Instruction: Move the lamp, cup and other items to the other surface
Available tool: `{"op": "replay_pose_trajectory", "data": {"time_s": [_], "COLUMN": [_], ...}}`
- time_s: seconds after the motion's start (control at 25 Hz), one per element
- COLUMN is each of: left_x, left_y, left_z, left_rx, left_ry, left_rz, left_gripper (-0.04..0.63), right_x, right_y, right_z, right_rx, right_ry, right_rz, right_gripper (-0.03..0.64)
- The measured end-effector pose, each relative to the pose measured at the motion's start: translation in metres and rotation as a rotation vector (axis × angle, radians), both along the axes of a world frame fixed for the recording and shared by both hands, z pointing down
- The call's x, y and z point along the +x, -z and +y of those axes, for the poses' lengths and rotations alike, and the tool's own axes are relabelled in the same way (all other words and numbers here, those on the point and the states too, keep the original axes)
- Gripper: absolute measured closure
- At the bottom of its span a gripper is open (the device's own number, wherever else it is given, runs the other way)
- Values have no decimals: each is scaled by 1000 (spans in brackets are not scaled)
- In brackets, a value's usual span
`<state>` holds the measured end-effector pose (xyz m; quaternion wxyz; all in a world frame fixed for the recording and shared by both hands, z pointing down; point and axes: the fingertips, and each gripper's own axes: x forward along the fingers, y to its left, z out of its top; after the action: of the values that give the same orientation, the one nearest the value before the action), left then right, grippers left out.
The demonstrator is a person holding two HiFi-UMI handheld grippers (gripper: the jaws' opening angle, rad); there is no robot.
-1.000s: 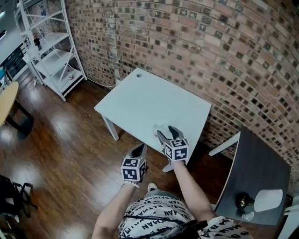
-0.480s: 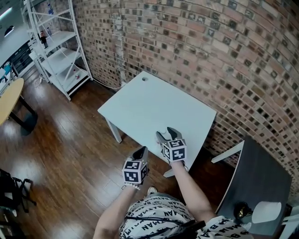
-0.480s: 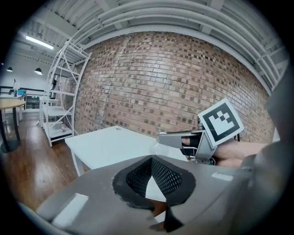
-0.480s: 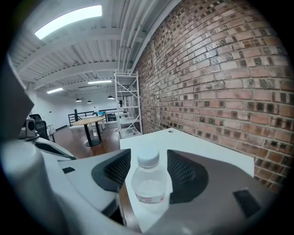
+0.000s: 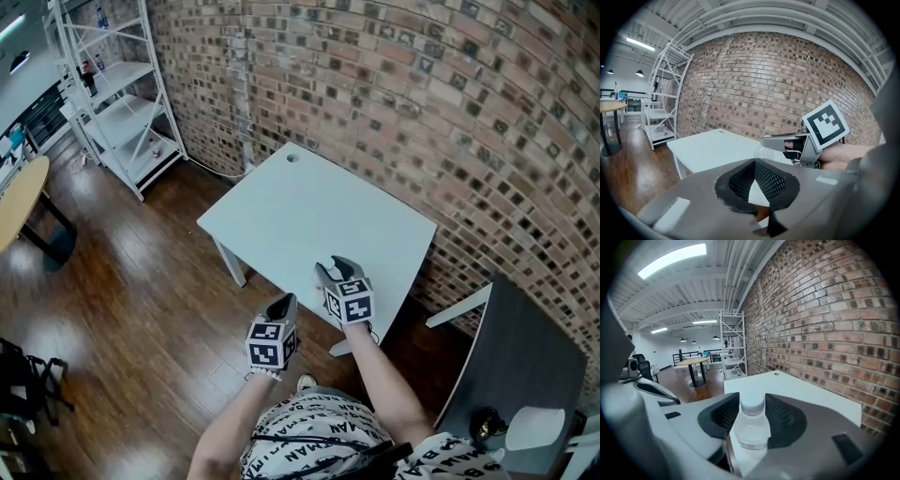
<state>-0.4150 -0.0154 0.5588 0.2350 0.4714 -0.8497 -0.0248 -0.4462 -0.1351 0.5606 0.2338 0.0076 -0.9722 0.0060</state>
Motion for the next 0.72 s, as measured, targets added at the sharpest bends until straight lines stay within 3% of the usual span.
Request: {"op": "replay_pose_trajectory", "data": {"time_s": [0.44,0.72], "left_x": [6,29], "left_y": [4,6], "left_z": [11,9], "left_rx": [-3,11], "left_ry": [-26,-100], "left_rz": [-1,-8], "left_gripper": [595,595], "right_x": [12,49], "right_y": [12,25], "right_z": [2,-8], "right_rx": [21,26], "right_ry": [-27,-117], "right_rz": [-12,-33], "right_gripper": [463,465]}}
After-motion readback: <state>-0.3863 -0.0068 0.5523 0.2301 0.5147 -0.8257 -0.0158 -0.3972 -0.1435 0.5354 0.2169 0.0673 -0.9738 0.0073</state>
